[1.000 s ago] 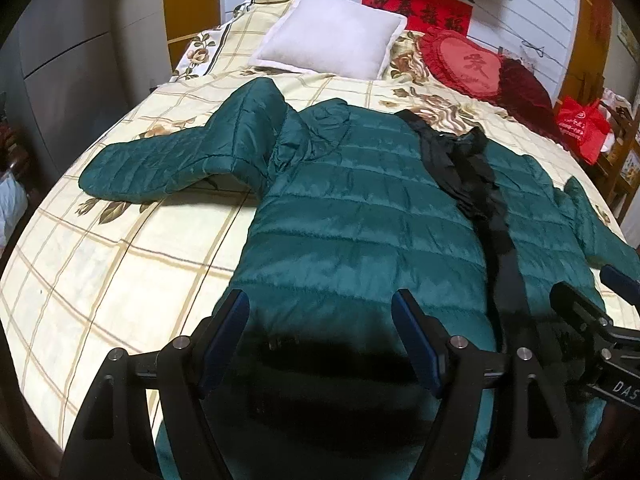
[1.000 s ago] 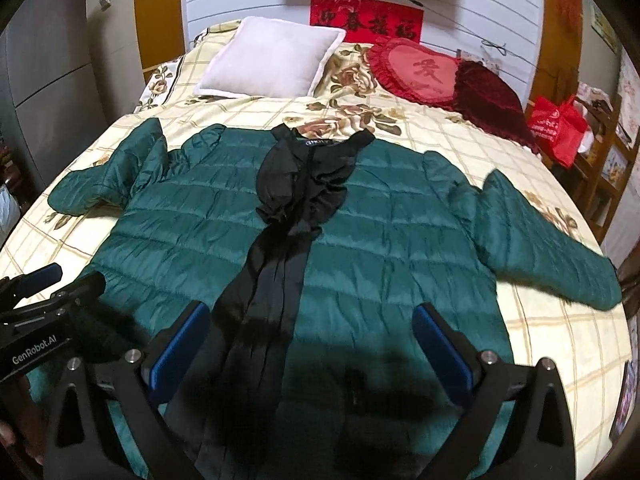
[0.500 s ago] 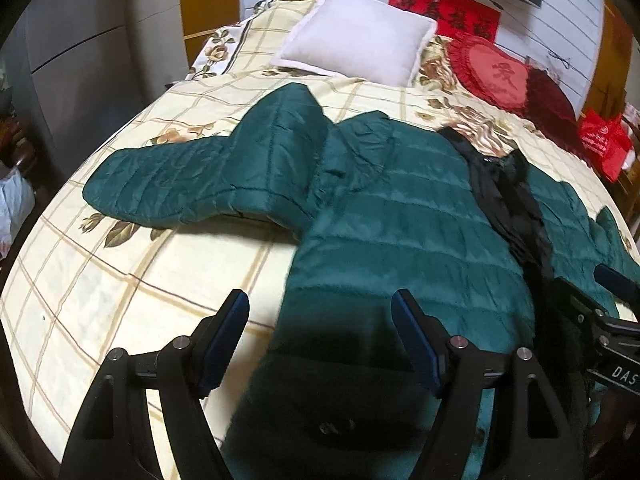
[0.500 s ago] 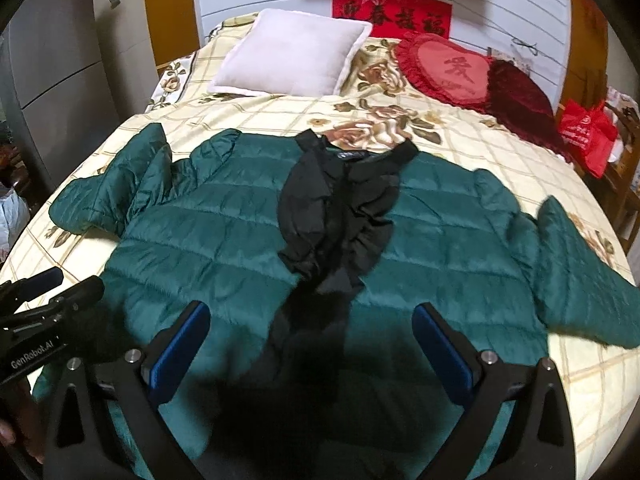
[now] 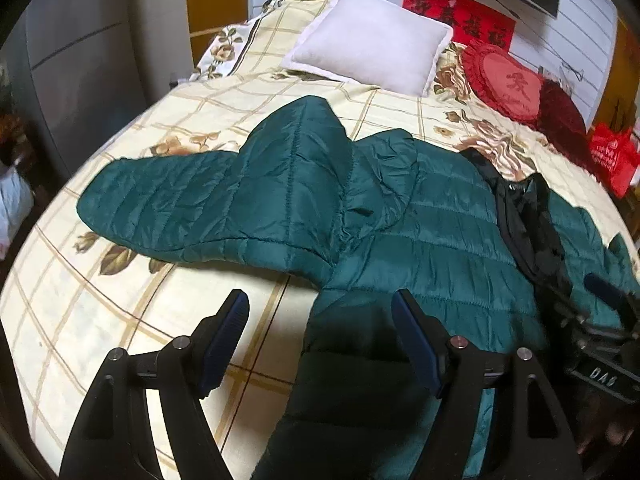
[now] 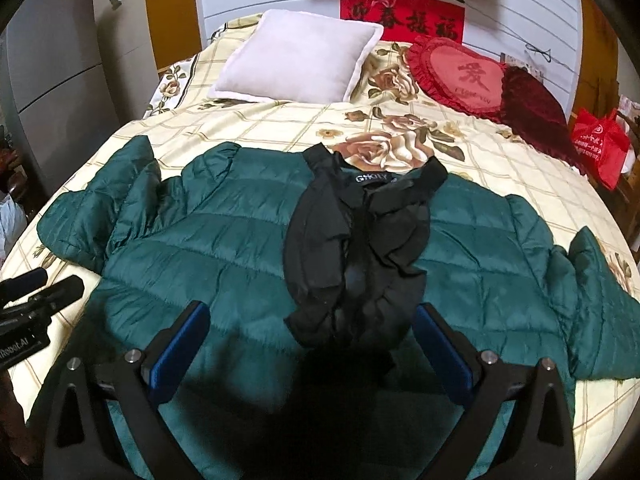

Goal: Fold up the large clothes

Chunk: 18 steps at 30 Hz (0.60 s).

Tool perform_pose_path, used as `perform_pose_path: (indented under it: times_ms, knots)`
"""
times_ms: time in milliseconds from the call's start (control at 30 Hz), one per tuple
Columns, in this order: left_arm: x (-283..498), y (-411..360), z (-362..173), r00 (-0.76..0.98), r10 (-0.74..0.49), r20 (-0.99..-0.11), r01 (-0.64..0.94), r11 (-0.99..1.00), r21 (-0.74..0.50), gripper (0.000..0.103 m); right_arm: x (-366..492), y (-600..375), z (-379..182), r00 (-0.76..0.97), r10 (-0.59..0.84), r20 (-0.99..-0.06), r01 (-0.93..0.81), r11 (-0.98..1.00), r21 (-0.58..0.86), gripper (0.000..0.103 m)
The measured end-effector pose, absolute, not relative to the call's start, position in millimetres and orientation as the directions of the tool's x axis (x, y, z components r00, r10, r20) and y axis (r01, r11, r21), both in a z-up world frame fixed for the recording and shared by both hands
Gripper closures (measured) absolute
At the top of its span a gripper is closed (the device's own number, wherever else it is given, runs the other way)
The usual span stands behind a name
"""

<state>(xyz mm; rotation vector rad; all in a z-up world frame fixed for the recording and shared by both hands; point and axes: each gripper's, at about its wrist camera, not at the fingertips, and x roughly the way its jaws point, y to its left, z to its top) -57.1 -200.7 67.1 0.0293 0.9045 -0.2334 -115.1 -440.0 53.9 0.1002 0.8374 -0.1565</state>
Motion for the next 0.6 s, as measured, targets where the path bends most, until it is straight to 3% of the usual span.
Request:
perform_pose_path:
  times_ms: [200, 600]
  knots:
    - [-31.9, -152.9, 70.5, 0.605, -0.167, -0.779, 0.101, 0.986, -0.133, 0.044, -107.2, -437.2, 49.2, 0.658, -0.082, -0.748, 0.161, 0.986, 0.034, 0.001]
    - [42.9, 0.1, 39.4, 0.605, -0.036, -0.796, -0.278, 0.927, -0.253, 0.044, -102.8, -432.1, 51.4, 0.662, -0.063, -0.747, 0.137, 0.990, 0.038, 0.000]
